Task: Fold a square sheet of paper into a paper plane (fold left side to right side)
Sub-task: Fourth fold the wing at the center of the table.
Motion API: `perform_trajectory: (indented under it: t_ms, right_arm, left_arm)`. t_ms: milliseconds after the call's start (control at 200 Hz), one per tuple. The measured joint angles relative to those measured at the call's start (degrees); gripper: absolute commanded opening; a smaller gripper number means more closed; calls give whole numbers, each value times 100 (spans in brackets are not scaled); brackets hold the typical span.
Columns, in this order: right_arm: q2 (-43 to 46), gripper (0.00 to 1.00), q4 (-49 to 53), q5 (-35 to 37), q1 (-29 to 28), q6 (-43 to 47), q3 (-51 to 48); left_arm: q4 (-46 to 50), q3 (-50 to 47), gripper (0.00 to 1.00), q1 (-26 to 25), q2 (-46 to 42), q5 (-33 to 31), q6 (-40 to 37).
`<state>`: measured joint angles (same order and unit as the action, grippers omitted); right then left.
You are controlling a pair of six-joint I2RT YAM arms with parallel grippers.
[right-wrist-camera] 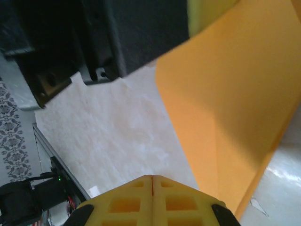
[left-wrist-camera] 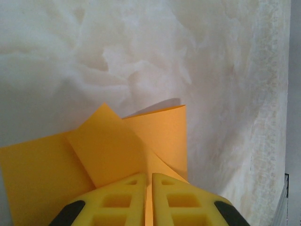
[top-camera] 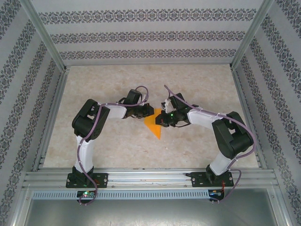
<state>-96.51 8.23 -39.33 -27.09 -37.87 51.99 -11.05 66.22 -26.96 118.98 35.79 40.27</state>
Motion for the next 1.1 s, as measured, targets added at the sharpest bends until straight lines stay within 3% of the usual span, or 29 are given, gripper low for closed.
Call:
perform_trajectory:
  t_ms: [620, 1099]
  right_arm:
    - [-994, 0, -505, 444, -92, -378, 393]
    - [-1154, 0, 96, 870, -232, 127, 614]
  left_arm:
    - [-15, -11, 12, 2, 0, -24, 0]
    - [26, -9, 9, -4, -2, -111, 2]
